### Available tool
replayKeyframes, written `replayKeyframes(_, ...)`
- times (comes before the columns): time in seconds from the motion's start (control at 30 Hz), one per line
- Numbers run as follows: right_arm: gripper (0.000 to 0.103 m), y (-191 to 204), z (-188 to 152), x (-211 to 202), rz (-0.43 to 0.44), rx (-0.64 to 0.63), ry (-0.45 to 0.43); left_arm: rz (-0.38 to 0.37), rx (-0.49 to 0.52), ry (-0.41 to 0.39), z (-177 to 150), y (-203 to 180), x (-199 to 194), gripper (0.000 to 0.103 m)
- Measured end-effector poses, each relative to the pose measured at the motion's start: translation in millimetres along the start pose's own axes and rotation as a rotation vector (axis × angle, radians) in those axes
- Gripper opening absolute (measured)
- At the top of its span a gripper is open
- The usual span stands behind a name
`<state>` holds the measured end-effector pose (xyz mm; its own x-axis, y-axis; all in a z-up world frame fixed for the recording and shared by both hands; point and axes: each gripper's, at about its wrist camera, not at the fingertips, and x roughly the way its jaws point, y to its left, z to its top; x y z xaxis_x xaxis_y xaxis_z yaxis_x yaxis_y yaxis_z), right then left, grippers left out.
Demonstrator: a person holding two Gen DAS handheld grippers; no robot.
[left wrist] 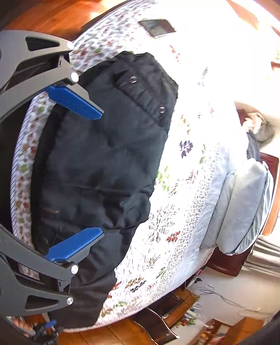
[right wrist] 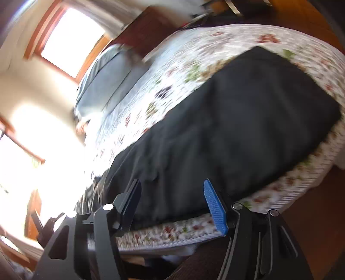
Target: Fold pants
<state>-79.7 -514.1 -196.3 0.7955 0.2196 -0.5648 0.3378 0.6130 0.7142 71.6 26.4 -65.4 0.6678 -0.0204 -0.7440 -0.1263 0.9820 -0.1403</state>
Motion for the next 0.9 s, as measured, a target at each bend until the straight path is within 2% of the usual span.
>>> replayKeyframes(0.1, 0.062, -44.0, 4.1, -19.9, -0.020, 0.135, -0.074, 0.118, 0.129, 0.003, 12.3, -8.0, 13.7, 0.100)
replayKeyframes(0.2, 0.063, -75.4, 6.4, -24.0, -0.025, 0.202, -0.078, 0.152, 0.198, 0.057, 10.0, -3.9, 34.5, 0.100)
replayKeyframes(0.3, 0.063, -91.3, -1.6, -13.9, 0.017, 0.251, -0.071, 0.183, 0.162, 0.114, -2.8, 10.1, 44.6, 0.100)
replayKeyframes(0.4, 0.063, -97.5, -1.6, -4.3, 0.080, 0.274, -0.079, 0.194, 0.107, 0.135, -10.5, 29.4, 45.5, 0.100)
replayKeyframes(0.57, 0.065, -105.4, -3.2, 17.3, 0.104, 0.311, -0.073, 0.209, 0.023, 0.193, -18.2, 47.4, 65.3, 0.100)
replayKeyframes(0.7, 0.067, -114.0, -9.6, 20.0, 0.145, 0.352, -0.089, 0.223, -0.019, 0.201, -20.8, 59.2, 71.1, 0.100)
replayKeyframes(0.8, 0.061, -110.1, -11.7, 12.4, 0.196, 0.324, -0.101, 0.224, -0.042, 0.211, -24.0, 63.9, 74.6, 0.101)
replayKeyframes(0.83, 0.049, -104.9, -9.0, 10.9, 0.231, 0.304, -0.108, 0.223, -0.051, 0.211, -25.3, 64.9, 74.9, 0.101)
replayKeyframes(0.9, 0.045, -91.2, -0.6, 8.1, 0.222, 0.243, -0.120, 0.223, -0.062, 0.210, -27.4, 65.9, 76.0, 0.101)
